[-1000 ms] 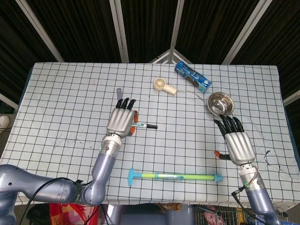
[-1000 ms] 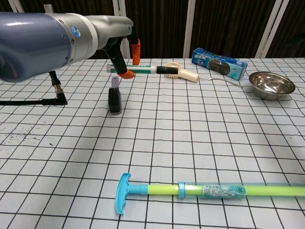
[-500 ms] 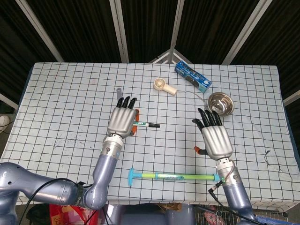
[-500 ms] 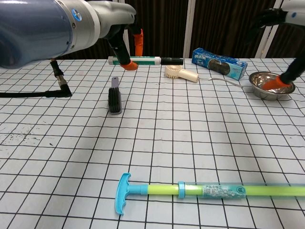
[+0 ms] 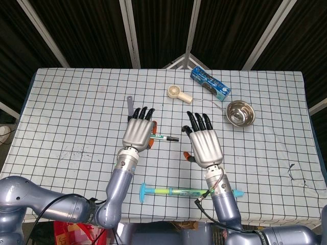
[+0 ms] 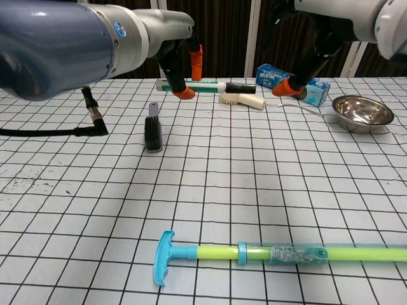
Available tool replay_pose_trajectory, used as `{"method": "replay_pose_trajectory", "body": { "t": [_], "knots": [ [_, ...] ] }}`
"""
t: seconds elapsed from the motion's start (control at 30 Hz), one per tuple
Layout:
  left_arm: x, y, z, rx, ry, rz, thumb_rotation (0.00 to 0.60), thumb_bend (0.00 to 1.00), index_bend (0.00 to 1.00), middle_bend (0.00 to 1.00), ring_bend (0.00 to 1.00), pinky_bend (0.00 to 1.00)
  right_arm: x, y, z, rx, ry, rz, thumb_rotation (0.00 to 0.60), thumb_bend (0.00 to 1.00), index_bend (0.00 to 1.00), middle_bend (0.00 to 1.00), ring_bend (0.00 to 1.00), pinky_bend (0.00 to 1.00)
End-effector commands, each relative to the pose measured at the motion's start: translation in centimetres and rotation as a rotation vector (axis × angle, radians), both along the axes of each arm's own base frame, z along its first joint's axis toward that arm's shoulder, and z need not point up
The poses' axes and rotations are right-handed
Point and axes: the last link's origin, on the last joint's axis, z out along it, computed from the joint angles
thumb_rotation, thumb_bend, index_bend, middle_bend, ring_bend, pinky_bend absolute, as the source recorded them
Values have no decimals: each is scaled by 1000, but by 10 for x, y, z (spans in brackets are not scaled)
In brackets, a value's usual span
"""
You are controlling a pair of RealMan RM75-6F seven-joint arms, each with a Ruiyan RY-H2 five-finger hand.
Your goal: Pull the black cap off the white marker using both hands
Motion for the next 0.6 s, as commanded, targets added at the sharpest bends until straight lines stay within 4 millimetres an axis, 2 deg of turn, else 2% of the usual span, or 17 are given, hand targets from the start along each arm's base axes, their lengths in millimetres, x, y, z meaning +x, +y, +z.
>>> {"method": "replay_pose_trajectory", "body": {
  "t": [0.03, 0.27, 0.6],
  "knots": [
    [1, 0, -1, 0, -3, -4, 600, 549, 583, 71, 0, 0, 7, -3, -2, -4, -2, -5, 600, 243, 381, 50, 0, 0],
    [3, -1, -2, 2, -16, -12, 600, 548, 582, 71, 0, 0, 19, -7, -14, 8, 5, -25, 600, 268, 390, 50, 0, 0],
    [3, -1, -3, 3, -24, -16, 600, 547, 582, 71, 0, 0, 26, -8, -30, 29, 14, -45, 600, 267, 415, 50, 0, 0]
  ]
}}
